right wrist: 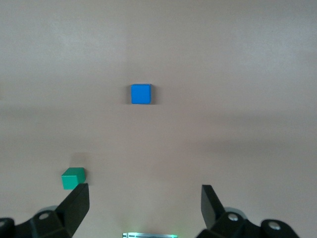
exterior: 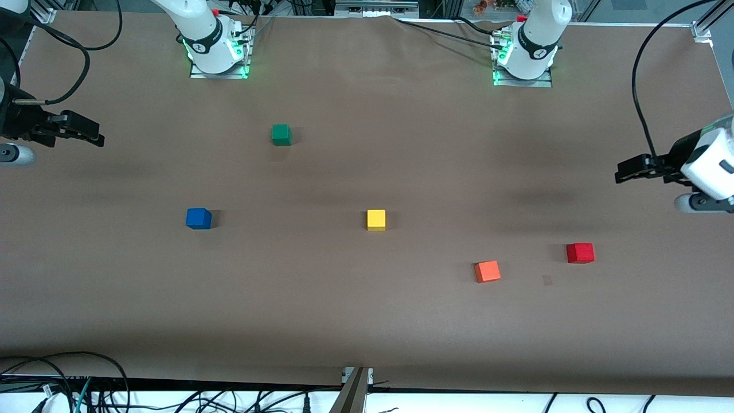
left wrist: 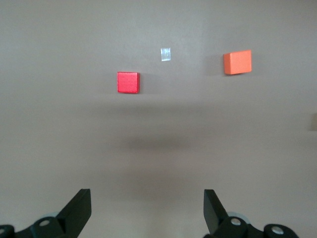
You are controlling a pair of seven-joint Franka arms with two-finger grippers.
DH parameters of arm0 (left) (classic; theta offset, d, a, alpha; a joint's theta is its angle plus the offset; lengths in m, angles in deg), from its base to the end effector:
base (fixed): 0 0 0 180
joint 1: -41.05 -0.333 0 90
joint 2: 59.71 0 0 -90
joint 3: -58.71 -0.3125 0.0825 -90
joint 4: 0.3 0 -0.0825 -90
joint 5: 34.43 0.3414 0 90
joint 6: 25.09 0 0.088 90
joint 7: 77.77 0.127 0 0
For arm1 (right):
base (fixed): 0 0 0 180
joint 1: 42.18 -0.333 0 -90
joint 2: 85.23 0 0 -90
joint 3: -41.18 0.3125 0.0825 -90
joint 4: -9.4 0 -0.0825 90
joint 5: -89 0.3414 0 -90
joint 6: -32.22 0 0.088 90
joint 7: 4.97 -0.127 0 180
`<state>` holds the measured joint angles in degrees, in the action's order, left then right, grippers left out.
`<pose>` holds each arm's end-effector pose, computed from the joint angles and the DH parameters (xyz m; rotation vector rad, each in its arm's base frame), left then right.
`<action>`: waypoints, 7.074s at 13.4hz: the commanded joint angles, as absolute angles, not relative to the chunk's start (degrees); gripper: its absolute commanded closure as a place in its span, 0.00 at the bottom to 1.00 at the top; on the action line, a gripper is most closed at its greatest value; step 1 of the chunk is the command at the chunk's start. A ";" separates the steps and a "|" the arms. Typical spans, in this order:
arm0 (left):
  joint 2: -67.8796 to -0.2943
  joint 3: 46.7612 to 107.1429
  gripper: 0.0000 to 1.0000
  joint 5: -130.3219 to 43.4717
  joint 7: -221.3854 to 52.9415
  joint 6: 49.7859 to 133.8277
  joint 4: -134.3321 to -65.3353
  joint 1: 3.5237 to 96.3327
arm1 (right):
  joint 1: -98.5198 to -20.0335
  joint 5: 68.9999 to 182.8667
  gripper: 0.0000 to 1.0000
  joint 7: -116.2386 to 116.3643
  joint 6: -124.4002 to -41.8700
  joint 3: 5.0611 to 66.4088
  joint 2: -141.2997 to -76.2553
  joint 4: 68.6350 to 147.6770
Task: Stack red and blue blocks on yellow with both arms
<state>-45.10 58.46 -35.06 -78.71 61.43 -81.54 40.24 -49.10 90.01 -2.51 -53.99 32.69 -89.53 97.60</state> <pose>0.5729 0.0089 0.5223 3.1207 0.0547 -0.2547 0.5237 -0.0092 0.5705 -3.1265 -0.0243 0.1700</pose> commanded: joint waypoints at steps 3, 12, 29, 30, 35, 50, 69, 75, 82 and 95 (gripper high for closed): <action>-35.64 58.10 0.00 -34.70 -78.47 69.88 -80.62 39.82 | -49.12 89.88 0.00 -1.81 -52.94 32.66 -89.88 96.50; -22.36 58.10 0.00 -34.70 -71.71 92.92 -88.00 35.44 | -49.12 89.88 0.00 -1.81 -52.86 32.57 -89.88 96.50; -23.32 59.76 1.00 -35.57 -68.80 103.33 -93.65 36.73 | -49.03 89.97 0.00 -1.89 -52.86 32.48 -89.88 96.50; -23.41 60.81 1.00 -35.58 -70.02 100.88 -91.20 38.23 | -49.03 89.97 0.00 -1.81 -52.86 32.48 -89.88 96.50; -23.23 61.88 1.00 -35.58 -91.87 89.52 -79.59 54.90 | -48.95 89.97 0.00 -1.81 -53.38 32.40 -90.06 96.50; -9.44 61.44 1.00 -35.49 -113.89 91.10 -65.86 78.58 | -47.10 89.09 0.00 0.03 -54.96 32.31 -99.64 96.14; -8.21 61.26 1.00 -34.96 -116.97 90.92 -66.74 80.16 | -48.86 89.97 0.00 -2.24 -88.18 33.01 -102.18 120.49; -8.20 61.18 1.00 -34.96 -116.88 91.01 -66.66 79.99 | -49.91 90.05 0.00 -4.18 -98.53 34.23 -105.88 123.91; -8.12 61.09 1.00 -34.96 -116.71 91.01 -66.30 79.64 | -50.44 90.05 0.00 -7.52 -109.10 36.79 -111.24 125.68; -18.63 60.83 0.00 -35.22 -106.45 67.74 -53.03 62.18 | -50.53 90.05 0.65 -6.99 -112.89 36.79 -111.95 127.00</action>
<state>-13.00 60.28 -35.09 -111.94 72.49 -52.89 66.92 -50.40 89.43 -7.13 -112.53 36.78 -113.27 126.45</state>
